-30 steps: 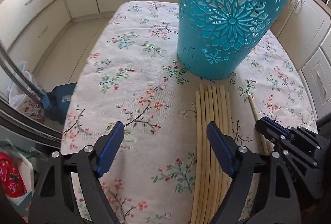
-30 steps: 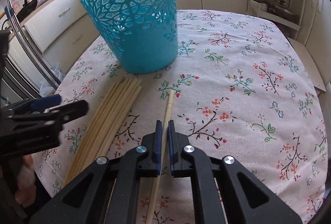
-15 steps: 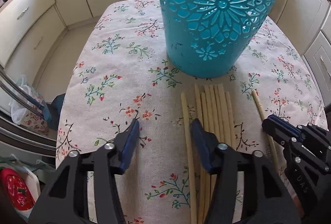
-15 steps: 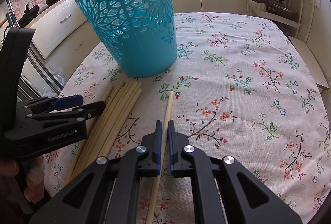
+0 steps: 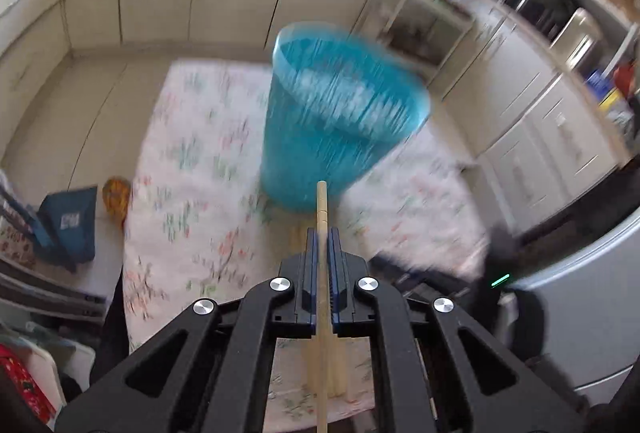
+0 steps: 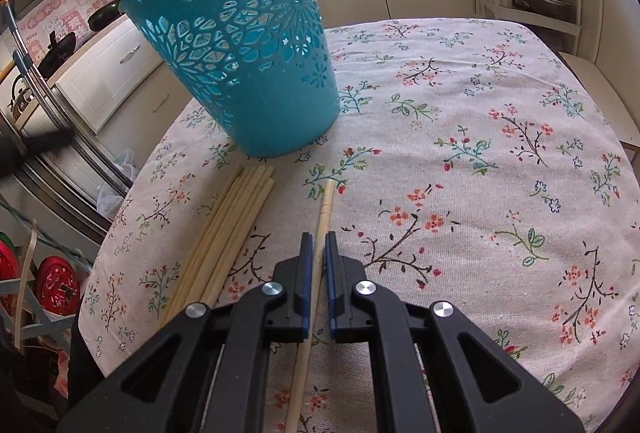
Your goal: Organize utensils
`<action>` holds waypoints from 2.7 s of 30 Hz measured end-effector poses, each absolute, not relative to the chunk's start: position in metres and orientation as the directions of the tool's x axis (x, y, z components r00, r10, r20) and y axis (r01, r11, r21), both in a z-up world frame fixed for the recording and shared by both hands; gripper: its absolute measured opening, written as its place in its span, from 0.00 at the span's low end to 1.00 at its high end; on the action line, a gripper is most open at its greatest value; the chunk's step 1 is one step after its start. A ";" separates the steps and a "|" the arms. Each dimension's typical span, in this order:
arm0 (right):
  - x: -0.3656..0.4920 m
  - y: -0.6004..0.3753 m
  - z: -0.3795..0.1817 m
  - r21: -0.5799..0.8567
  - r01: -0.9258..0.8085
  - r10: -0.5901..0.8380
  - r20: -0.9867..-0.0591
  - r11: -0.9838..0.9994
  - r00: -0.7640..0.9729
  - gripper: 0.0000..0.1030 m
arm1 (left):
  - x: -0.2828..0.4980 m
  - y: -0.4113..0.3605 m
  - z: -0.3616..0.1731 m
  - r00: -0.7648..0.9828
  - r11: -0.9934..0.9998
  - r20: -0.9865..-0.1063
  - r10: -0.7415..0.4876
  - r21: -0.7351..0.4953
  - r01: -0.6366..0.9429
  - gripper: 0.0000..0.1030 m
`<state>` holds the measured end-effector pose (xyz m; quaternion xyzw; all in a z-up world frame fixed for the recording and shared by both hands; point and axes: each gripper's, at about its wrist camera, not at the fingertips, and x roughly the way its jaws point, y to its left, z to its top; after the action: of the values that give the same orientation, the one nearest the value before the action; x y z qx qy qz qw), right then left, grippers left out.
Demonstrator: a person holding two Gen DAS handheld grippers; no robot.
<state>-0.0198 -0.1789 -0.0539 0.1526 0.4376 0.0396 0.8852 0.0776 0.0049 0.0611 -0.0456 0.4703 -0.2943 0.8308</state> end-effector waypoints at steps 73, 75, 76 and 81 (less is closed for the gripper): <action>-0.058 -0.198 0.071 0.562 -0.059 0.386 -0.483 0.825 0.786 0.06 | 0.026 0.039 0.000 0.659 0.976 -0.730 -0.179 -0.049 0.211 0.88; -0.051 -0.198 0.095 0.575 -0.098 0.390 -0.411 0.812 0.824 0.06 | 0.025 0.041 0.000 0.652 0.976 -0.736 -0.184 -0.060 0.208 0.88; -0.045 -0.197 0.110 0.579 -0.122 0.389 -0.362 0.806 0.847 0.06 | 0.024 0.042 0.000 0.650 0.976 -0.737 -0.187 -0.066 0.206 0.88; -0.004 -0.188 0.155 0.556 -0.140 0.297 -0.204 0.820 0.933 0.06 | 0.016 0.045 0.006 0.652 0.975 -0.731 -0.202 -0.090 0.202 0.89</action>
<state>-0.0044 -0.1883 0.1546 0.2771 0.1423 0.1159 0.9432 0.0164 0.0446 0.0061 -0.0004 0.4020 -0.1112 0.9089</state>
